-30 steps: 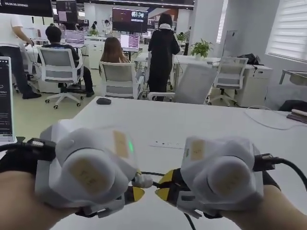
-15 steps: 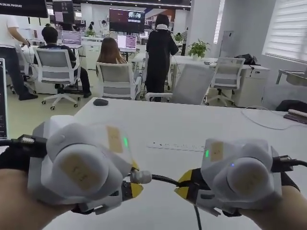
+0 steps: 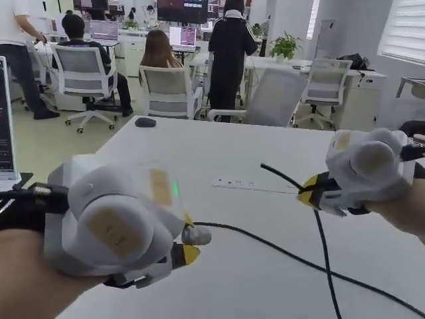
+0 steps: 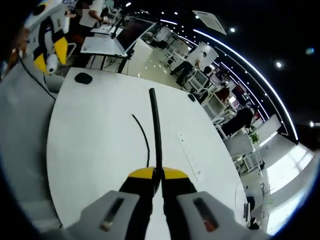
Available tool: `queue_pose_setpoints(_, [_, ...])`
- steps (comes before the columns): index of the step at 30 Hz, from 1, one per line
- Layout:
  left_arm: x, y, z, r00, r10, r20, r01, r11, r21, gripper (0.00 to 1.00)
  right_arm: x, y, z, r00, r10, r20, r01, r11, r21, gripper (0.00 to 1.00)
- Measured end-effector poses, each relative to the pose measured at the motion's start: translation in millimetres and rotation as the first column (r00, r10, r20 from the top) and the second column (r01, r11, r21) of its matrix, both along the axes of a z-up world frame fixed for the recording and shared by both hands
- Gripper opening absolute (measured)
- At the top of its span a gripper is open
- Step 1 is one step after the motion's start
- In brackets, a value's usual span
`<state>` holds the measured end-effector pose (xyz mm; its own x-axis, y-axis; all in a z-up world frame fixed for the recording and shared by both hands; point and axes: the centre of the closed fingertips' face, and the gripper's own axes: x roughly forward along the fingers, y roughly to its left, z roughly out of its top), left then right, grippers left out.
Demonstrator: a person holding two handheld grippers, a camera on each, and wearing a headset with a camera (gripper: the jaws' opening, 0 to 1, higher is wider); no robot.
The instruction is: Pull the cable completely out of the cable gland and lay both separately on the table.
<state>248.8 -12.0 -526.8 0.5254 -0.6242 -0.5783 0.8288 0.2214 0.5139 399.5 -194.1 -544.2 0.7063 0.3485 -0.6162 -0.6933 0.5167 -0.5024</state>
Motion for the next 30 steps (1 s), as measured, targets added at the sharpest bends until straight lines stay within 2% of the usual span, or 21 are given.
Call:
queue_pose_setpoints(2, [3.0,1.1,-5.0,1.000,0.010,-0.002,-0.010,1.000,0.002,0.17,29.5,-16.9,-4.5,0.999,-0.054,0.003,0.054,0.998,0.020,0.02])
queue_pose_setpoints(3, [4.4,2.0,-6.6,1.000,0.018,-0.006,-0.018,1.000,0.000,0.17,35.1,-19.7,-5.4,0.998,-0.060,0.007,0.059,0.998,0.019,0.03])
queue_pose_setpoints(4, [5.7,2.8,-8.6,0.999,0.029,-0.014,-0.029,1.000,-0.007,0.17,52.8,-31.1,-9.0,0.994,-0.106,0.011,0.105,0.994,0.028,0.03])
queue_pose_setpoints(7, [9.5,5.6,-13.9,0.997,0.064,-0.035,-0.066,0.997,-0.033,0.17,87.0,-51.8,-22.3,0.983,-0.184,0.006,0.184,0.982,0.050,0.03])
queue_pose_setpoints(8, [10.9,7.2,-16.4,0.996,0.079,-0.039,-0.080,0.996,-0.037,0.17,99.5,-62.5,-33.0,0.975,-0.224,-0.010,0.224,0.973,0.048,0.03])
queue_pose_setpoints(10, [10.6,8.1,-21.2,0.995,0.091,-0.051,-0.093,0.995,-0.040,0.17,111.7,-75.6,-51.5,0.961,-0.273,-0.044,0.275,0.960,0.047,0.03])
queue_pose_setpoints(11, [9.1,8.3,-25.5,0.993,0.098,-0.070,-0.101,0.994,-0.043,0.17,116.7,-83.1,-67.5,0.948,-0.307,-0.083,0.312,0.949,0.048,0.03])
queue_pose_setpoints(14, [6.1,7.8,-34.3,0.989,0.109,-0.096,-0.114,0.993,-0.043,0.17,120.7,-96.5,-103.5,0.928,-0.339,-0.155,0.343,0.939,0.002,0.03])
queue_pose_setpoints(15, [4.3,6.9,-38.3,0.988,0.109,-0.105,-0.113,0.993,-0.037,0.17,119.8,-100.5,-115.3,0.916,-0.356,-0.185,0.362,0.932,-0.005,0.03])
queue_pose_setpoints(17, [1.9,5.7,-44.2,0.986,0.109,-0.124,-0.114,0.993,-0.031,0.17,119.5,-104.4,-128.2,0.911,-0.358,-0.208,0.363,0.932,-0.011,0.04])
queue_pose_setpoints(20, [4.3,3.1,-47.9,0.984,0.107,-0.142,-0.113,0.993,-0.033,0.17,113.8,-111.4,-137.7,0.903,-0.359,-0.238,0.363,0.931,-0.028,0.09])
queue_pose_setpoints(23, [11.0,-3.6,-46.3,0.983,0.097,-0.156,-0.108,0.992,-0.060,0.17,106.4,-115.0,-137.9,0.899,-0.355,-0.255,0.363,0.932,-0.018,0.18])
queue_pose_setpoints(27, [25.4,-14.9,-43.3,0.983,0.081,-0.167,-0.098,0.990,-0.098,0.17,87.5,-100.7,-120.3,0.924,-0.287,-0.254,0.313,0.947,0.070,0.20])
queue_pose_setpoints(29, [30.0,-28.1,-43.8,0.977,0.039,-0.211,-0.072,0.986,-0.151,0.17,71.8,-89.5,-106.4,0.940,-0.240,-0.242,0.272,0.956,0.110,0.21])
queue_pose_setpoints(30, [30.0,-35.1,-49.1,0.961,0.011,-0.276,-0.060,0.984,-0.171,0.17,65.0,-84.2,-98.2,0.948,-0.224,-0.225,0.259,0.955,0.142,0.22])
